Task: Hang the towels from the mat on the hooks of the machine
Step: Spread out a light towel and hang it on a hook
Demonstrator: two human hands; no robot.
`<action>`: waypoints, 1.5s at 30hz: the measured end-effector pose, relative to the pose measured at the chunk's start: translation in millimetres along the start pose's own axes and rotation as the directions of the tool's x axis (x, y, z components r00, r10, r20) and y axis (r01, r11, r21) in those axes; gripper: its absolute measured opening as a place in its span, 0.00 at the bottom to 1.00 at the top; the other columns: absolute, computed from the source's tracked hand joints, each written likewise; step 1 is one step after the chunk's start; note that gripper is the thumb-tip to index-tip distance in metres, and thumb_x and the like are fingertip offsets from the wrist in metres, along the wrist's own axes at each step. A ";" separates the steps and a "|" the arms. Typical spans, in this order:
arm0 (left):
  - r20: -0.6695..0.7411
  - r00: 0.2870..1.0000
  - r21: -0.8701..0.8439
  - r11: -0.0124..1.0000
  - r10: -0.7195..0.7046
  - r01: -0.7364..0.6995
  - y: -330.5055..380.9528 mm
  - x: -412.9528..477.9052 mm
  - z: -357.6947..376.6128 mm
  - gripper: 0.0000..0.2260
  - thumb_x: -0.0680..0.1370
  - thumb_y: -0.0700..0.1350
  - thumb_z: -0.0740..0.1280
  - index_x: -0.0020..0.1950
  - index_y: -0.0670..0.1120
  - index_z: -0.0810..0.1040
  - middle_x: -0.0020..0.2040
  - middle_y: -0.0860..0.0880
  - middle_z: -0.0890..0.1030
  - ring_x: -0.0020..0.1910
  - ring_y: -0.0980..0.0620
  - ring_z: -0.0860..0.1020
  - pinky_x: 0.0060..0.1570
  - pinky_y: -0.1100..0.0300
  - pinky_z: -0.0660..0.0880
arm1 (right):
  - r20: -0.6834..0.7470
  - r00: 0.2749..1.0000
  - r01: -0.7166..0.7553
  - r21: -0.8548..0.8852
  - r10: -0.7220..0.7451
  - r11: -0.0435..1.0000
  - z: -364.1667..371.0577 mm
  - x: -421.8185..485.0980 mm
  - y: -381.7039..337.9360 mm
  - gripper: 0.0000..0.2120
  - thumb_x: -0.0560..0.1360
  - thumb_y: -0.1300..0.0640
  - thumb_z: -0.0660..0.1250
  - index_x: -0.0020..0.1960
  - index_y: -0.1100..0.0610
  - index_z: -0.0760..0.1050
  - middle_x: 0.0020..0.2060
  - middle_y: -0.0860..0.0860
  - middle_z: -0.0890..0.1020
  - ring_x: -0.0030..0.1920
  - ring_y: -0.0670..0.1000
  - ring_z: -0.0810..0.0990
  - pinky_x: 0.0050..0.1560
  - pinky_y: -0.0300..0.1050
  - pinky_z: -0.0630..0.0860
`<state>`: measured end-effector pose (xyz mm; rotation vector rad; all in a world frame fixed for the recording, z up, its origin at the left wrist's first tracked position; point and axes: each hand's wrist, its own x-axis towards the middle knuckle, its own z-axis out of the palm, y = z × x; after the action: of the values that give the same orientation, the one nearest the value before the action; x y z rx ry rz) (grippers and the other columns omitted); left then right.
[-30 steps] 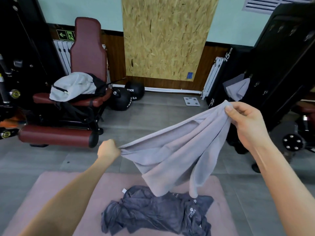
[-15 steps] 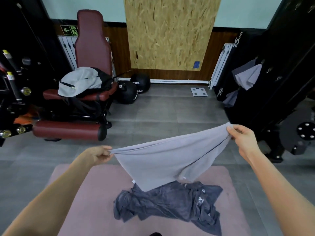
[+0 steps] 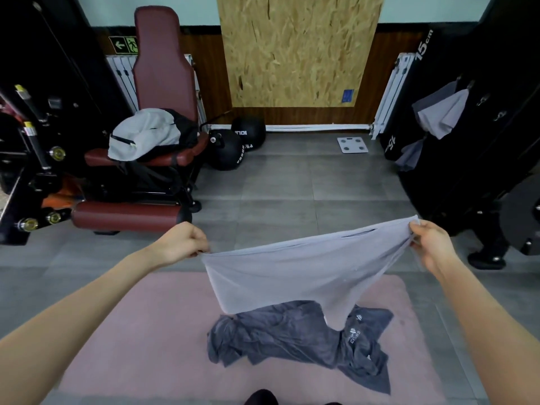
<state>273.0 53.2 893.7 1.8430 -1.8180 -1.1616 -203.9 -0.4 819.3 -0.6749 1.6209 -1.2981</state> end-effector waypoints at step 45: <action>0.188 0.951 -0.702 0.643 -0.246 0.306 -26.3 31.8 -19.5 0.13 0.69 0.37 0.63 0.49 0.35 0.83 0.46 0.40 0.84 0.40 0.46 0.83 0.44 0.54 0.75 | -0.011 0.870 -0.476 -0.281 0.493 0.833 -5.1 -1.5 -30.5 0.07 0.75 0.63 0.62 0.40 0.62 0.75 0.26 0.55 0.82 0.26 0.55 0.81 0.30 0.47 0.79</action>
<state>300.9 21.2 876.9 1.5970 -0.8527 -1.7568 -211.7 -5.8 848.7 -0.4146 1.7909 -0.6807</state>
